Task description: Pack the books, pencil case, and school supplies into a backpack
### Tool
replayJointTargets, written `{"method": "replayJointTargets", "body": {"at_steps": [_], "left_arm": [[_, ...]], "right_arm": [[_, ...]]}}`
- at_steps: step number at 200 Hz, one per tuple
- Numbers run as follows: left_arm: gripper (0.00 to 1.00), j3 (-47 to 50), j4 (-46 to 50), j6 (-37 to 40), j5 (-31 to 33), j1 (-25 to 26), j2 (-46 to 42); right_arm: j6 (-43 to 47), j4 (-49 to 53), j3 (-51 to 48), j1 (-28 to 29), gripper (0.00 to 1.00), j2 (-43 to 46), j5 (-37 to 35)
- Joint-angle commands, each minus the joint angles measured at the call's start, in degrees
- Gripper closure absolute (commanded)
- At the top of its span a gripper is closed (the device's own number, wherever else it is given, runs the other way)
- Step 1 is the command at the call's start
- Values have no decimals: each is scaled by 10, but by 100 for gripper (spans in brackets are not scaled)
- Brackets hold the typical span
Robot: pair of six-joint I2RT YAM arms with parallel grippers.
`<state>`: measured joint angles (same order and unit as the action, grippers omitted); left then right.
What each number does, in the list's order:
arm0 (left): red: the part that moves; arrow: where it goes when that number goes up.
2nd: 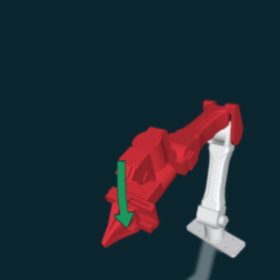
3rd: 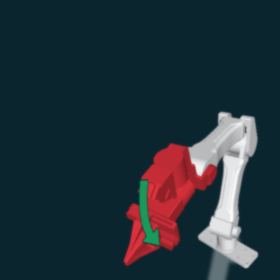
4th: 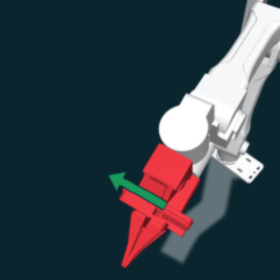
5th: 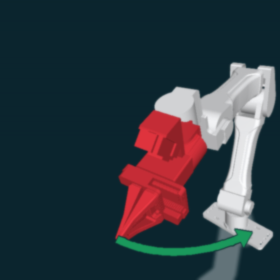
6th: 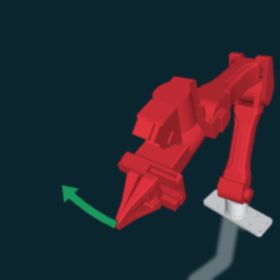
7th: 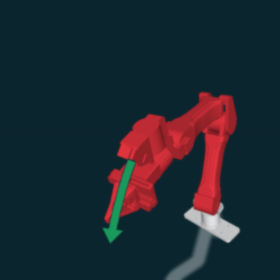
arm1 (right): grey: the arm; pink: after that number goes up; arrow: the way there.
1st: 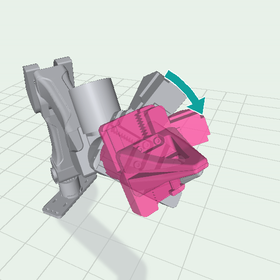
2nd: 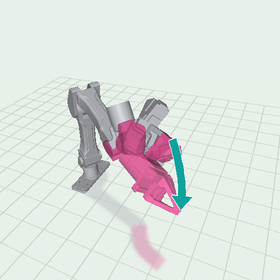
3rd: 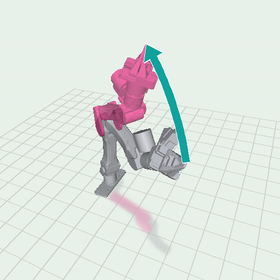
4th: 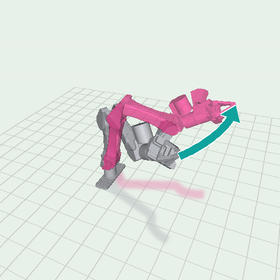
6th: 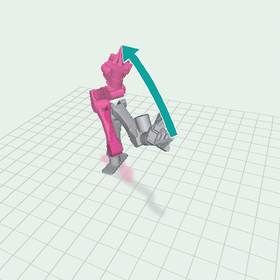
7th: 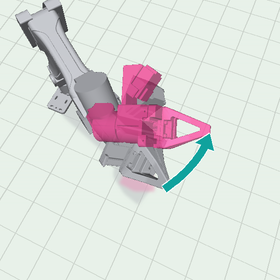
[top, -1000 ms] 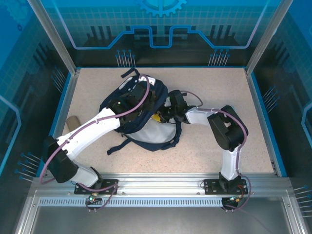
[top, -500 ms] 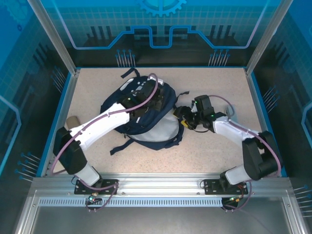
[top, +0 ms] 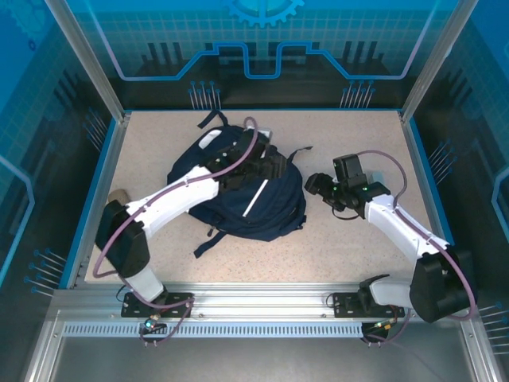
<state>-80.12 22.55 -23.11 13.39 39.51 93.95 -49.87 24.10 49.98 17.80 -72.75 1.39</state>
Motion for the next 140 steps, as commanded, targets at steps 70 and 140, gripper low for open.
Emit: {"method": "replayJointTargets", "body": {"at_steps": [70, 140], "left_arm": [[25, 380, 19, -238, -53, -154, -260], [43, 435, -133, -320, -134, -182, -231]], "right_arm": [[49, -6, 106, 125, 19, -100, -24], [44, 2, 144, 173, 19, -153, -16]]}}
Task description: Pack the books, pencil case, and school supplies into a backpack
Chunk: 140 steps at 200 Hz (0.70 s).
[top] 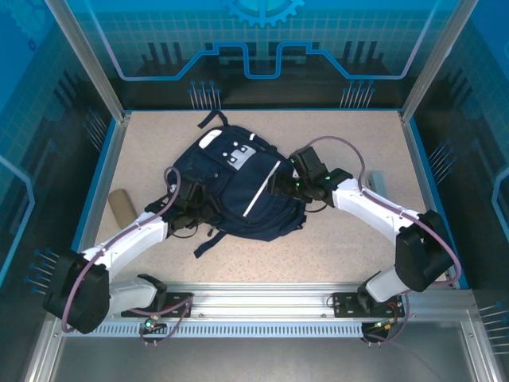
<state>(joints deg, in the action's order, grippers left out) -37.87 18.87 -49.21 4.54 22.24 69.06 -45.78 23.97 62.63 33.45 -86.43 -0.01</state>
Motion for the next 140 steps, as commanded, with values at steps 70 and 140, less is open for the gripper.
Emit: {"method": "replayJointTargets", "body": {"at_steps": [70, 140], "left_arm": [[63, 36, -205, -138, -58, -23, 92], [71, 50, -215, -178, -55, -25, 102]], "right_arm": [[2, 1, 19, 30, 19, -25, 0], [6, 1, 11, 32, 20, -23, -5]]}}
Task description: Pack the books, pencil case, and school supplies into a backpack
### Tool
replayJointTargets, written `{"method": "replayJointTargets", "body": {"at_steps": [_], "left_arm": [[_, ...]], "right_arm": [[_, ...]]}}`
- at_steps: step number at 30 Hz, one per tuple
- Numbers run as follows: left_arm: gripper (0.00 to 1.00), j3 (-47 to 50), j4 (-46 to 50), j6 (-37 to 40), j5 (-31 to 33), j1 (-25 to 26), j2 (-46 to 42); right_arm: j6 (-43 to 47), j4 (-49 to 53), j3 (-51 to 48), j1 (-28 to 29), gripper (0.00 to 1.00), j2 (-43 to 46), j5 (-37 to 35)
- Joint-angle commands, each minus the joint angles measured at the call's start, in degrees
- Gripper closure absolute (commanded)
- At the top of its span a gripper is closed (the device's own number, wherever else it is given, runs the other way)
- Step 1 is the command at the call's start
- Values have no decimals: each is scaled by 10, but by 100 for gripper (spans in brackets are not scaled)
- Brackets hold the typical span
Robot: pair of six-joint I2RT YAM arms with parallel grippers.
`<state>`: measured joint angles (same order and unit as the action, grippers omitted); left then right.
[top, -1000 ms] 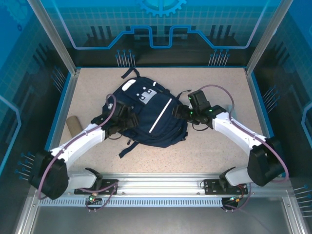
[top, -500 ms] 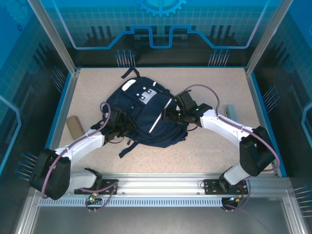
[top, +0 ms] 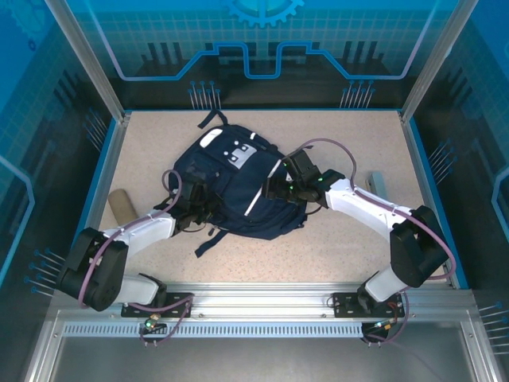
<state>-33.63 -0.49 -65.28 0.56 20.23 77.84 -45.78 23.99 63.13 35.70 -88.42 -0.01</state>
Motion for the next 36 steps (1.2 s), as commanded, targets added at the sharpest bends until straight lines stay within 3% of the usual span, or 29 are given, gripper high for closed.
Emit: {"method": "replayJointTargets", "body": {"at_steps": [1, 8, 13, 18, 27, 36], "left_arm": [[71, 7, -23, -17, -17, -5, 15], [84, -43, -94, 23, -123, 12, 71], [82, -96, -117, 35, -167, 53, 130], [78, -109, -141, 30, -182, 54, 146], [58, -53, -66, 62, -154, -31, 48], [30, 9, 16, 108, -116, -104, -46]], "right_arm": [[7, 1, 6, 9, 20, -3, -6], [25, 19, 8, 26, 21, 9, -42], [37, 37, 8, 46, 22, 14, -78], [37, 42, 3, 75, 27, 12, -104], [19, 42, 56, 168, 37, -75, -142], [-97, 86, 153, 220, 51, -196, -155]]}}
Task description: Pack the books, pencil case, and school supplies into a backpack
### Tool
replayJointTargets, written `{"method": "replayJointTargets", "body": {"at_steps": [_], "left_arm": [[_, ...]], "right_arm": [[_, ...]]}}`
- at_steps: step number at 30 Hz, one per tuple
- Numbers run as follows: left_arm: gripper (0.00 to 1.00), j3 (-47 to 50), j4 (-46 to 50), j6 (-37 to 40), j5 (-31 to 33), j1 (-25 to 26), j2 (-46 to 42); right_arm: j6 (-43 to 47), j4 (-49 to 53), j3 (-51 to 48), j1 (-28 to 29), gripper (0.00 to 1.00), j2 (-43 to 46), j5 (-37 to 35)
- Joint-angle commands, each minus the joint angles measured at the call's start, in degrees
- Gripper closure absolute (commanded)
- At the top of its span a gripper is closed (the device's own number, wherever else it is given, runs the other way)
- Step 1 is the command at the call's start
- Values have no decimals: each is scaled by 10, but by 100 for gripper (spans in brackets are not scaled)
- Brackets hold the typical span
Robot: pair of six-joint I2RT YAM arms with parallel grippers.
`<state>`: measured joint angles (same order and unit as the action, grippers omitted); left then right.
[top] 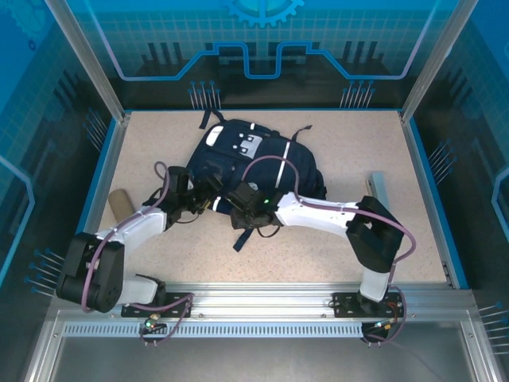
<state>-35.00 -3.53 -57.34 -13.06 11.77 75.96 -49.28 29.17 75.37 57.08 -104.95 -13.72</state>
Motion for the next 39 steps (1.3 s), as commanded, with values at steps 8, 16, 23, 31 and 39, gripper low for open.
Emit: {"method": "replayJointTargets", "body": {"at_steps": [8, 16, 23, 31, 39], "left_arm": [[22, 68, 58, 46, 27, -46, -92], [20, 82, 78, 75, 26, -50, -122], [19, 96, 74, 78, 22, -51, -132], [18, 99, 63, 67, 15, -51, -133], [18, 99, 52, 50, 6, -51, -126]], "right_arm": [[-150, 88, 91, 12, 51, -98, -26], [-252, 150, 138, 7, 52, -145, -76], [-293, 187, 175, 4, 55, -171, -117], [-276, 178, 190, -6, 55, -190, -89], [-273, 196, 175, -8, 79, -182, -93]]}}
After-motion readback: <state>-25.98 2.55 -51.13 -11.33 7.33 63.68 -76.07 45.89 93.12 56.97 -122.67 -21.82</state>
